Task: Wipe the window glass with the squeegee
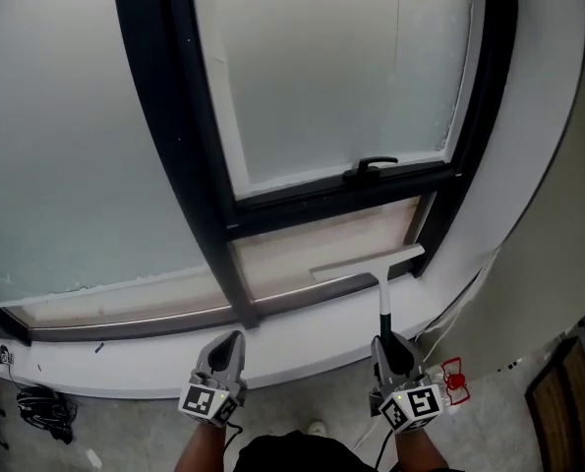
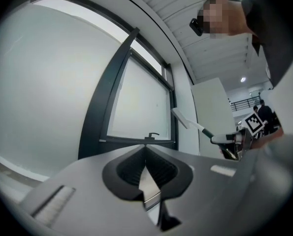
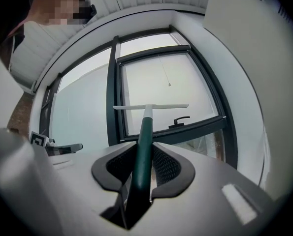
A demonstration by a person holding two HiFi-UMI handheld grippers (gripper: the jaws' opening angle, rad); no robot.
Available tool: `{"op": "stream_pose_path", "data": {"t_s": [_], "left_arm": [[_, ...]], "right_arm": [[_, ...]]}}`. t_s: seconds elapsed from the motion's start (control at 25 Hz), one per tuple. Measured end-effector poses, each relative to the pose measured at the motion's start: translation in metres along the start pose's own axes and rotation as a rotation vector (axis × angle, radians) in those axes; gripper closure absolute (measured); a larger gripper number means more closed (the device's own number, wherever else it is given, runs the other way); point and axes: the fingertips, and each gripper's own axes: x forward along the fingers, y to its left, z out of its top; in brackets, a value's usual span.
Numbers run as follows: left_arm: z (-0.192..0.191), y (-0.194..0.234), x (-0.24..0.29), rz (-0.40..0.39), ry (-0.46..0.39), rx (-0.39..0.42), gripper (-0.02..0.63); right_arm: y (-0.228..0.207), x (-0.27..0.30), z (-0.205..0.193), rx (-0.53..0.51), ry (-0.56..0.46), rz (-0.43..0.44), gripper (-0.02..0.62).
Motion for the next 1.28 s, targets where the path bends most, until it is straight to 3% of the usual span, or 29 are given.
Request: {"op": "stream_pose_path", "data": {"t_s": [0.24,0.6,0.76,1.04,1.28], "left_arm": [[0.007,0.015,0.010,0.082,0.007,0.046,0.606],[0.016,0.063,0.045,0.113,-0.030,0.077,0.606],[0.029,0.080,0.072,0.080,-0.083,0.073,0.606],[0.032,0.105,0.092,0.034,-0.072,0.073,0.606],[0.045,0.116,0.113,-0.012,-0.096,0.077,0.606]], "right_arm": [[0.002,0.044,0.011,-0.050,-0.005,0.098,0.499],[0.016,0.125,0.030,-0.074,-0.045,0.141,0.499],[0.020,0.157,0.050,-0.099,-0.080,0.138,0.499],[0.031,0.220,0.077,-0.164,-0.136,0.128,0.499],[0.053,0.271,0.143,-0.191,-0.263,0.103,0.499]]}}
